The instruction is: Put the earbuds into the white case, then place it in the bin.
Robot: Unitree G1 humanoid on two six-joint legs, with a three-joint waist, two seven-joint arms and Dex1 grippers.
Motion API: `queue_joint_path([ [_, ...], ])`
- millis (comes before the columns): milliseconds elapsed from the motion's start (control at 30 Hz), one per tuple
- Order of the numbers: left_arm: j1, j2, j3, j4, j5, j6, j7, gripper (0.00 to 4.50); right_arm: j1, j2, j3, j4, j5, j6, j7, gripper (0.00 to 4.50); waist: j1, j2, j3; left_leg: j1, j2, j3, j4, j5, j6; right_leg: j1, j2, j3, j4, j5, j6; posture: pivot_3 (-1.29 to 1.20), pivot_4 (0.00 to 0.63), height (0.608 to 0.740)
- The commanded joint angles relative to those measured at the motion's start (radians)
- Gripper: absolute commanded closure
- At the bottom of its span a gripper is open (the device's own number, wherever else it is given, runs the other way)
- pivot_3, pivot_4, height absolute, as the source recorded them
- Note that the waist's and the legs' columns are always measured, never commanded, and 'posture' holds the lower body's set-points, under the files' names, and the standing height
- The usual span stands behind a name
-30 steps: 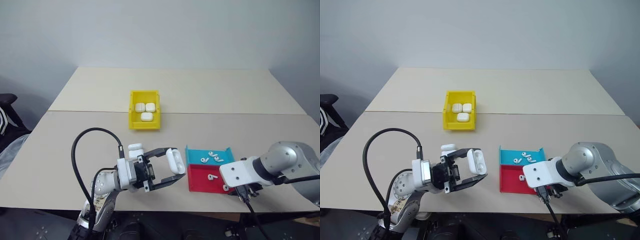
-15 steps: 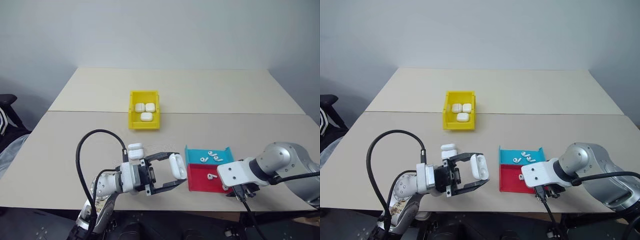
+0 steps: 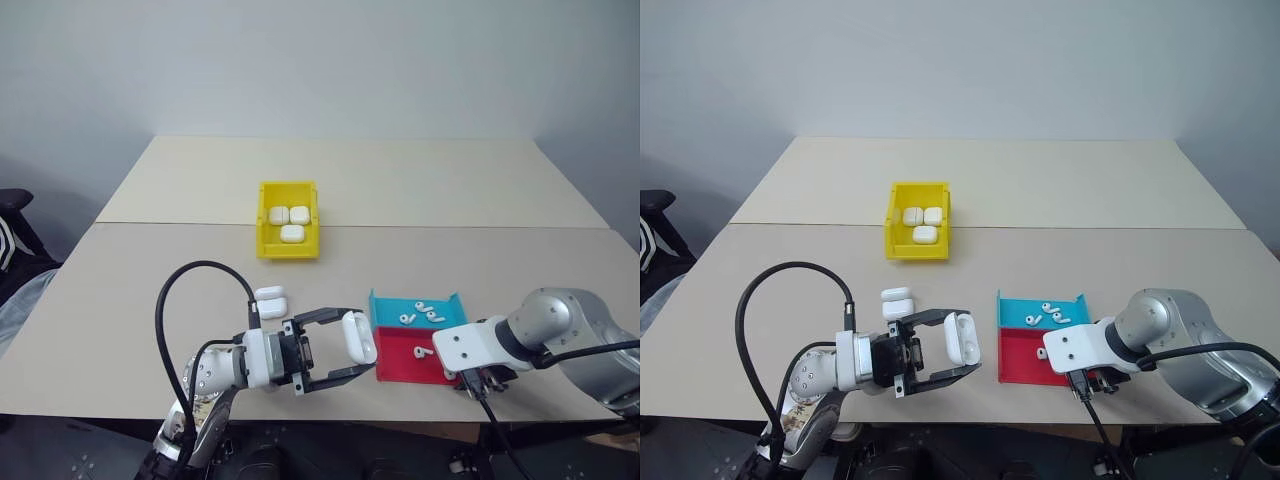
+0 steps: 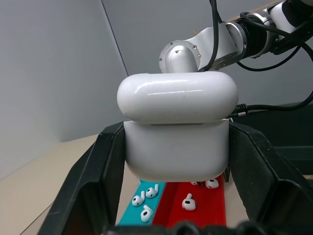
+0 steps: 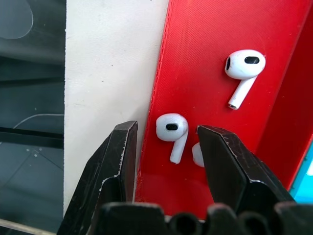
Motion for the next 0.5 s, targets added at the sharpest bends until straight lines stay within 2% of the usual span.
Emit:
queue_joint_path([
  [33, 0.000, 0.002, -0.001, -0.033, 0.000, -0.027, 0.004, 1.59, -0.014, 0.005, -0.006, 0.000, -0.016, -0.011, 0.004, 2.12, 0.000, 0.000, 0.000, 0.000, 0.000, 0.000, 0.000, 0.000, 0.000, 0.000, 0.000, 0.000, 0.000, 0.000, 0.000, 0.00, 0.150, 0.740],
  [133, 0.001, 0.001, -0.003, -0.033, 0.002, -0.027, 0.006, 1.59, -0.010, 0.007, -0.010, 0.002, -0.018, -0.016, 0.011, 2.69, 0.000, 0.000, 0.000, 0.000, 0.000, 0.000, 0.000, 0.000, 0.000, 0.000, 0.000, 0.000, 0.000, 0.000, 0.000, 0.00, 0.150, 0.740],
  [200, 0.002, 0.001, -0.005, -0.032, 0.003, -0.029, 0.005, 1.59, -0.009, 0.013, -0.013, 0.001, -0.022, -0.010, 0.007, 3.32, -0.001, 0.000, 0.000, 0.000, 0.000, 0.000, 0.000, 0.000, 0.000, 0.000, 0.000, 0.000, 0.000, 0.000, 0.000, 0.00, 0.150, 0.740],
  [500, 0.002, -0.001, -0.005, -0.027, 0.008, -0.034, 0.004, 1.59, -0.004, 0.012, -0.014, 0.015, -0.045, -0.026, 0.006, 3.32, -0.002, 0.000, -0.001, 0.000, 0.000, 0.000, 0.000, 0.000, 0.000, 0.000, 0.000, 0.000, 0.000, 0.000, 0.000, 0.00, 0.150, 0.740],
])
